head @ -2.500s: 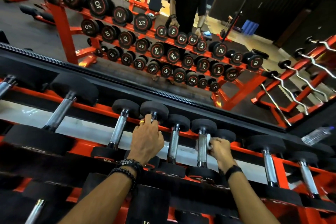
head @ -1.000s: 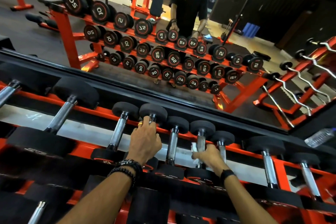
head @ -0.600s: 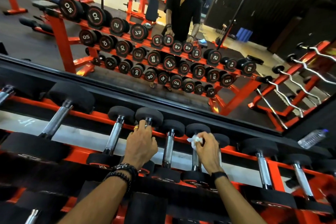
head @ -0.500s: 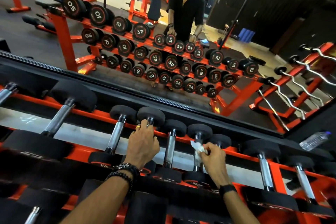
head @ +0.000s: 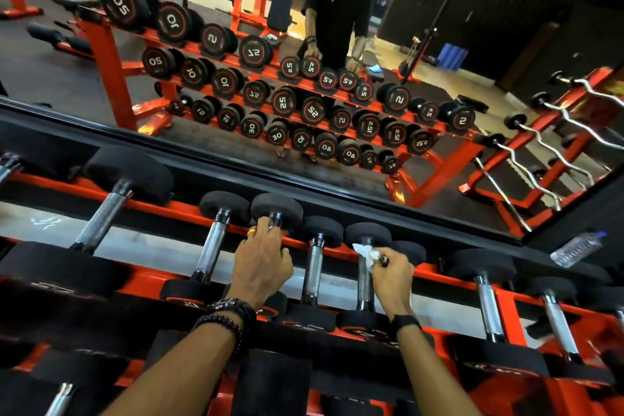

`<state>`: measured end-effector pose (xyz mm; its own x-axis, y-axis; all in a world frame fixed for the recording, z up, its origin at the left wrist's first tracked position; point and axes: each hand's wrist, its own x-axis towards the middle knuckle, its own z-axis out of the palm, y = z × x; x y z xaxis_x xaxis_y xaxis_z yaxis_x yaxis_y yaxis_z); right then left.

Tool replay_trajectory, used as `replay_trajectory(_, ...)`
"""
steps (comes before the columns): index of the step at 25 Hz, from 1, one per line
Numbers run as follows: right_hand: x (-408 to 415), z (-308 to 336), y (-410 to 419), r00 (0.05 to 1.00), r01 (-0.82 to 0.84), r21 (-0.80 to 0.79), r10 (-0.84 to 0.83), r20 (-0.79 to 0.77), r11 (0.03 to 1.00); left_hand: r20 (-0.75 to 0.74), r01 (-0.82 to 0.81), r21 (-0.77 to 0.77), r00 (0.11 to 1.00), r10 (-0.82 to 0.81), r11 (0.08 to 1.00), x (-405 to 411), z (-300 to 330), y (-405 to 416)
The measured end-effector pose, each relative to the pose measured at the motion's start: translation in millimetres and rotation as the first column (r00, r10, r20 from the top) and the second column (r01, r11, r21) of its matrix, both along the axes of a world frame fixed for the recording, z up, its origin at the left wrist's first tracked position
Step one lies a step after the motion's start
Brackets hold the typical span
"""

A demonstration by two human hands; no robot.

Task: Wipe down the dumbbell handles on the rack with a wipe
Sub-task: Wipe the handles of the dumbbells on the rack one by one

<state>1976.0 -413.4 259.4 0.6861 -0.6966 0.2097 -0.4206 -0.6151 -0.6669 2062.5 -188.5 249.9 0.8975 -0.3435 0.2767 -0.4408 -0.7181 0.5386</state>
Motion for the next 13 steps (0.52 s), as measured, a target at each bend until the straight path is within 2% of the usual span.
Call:
replay_trajectory(5,-46.7,-14.8,-4.0,0.977,0.05,0.018,-0.046,-0.209,0.999,0.017,-0.002,0.015,1.0,0.002,1.0,0.5,0.8,-1.6)
replay_trajectory(6,-39.8,-15.6,-8.9,0.978,0.069,0.03,-0.061,-0.201,0.997,0.008,-0.002,0.01,1.0,0.002,1.0,0.1,0.4,-2.1)
replay_trajectory(10,5.4,-8.8,-11.0,0.997,0.056,0.135,-0.063,0.047,0.989,-0.006,0.013,-0.038,1.0,-0.014,0.999,-1.2,1.1,0.7)
replay_trajectory(13,-5.4,-16.9,-13.9,0.997,0.074,0.139,-0.075,0.003,0.988,0.002,0.01,-0.053,1.0,-0.01,0.999,-1.6,1.3,0.8)
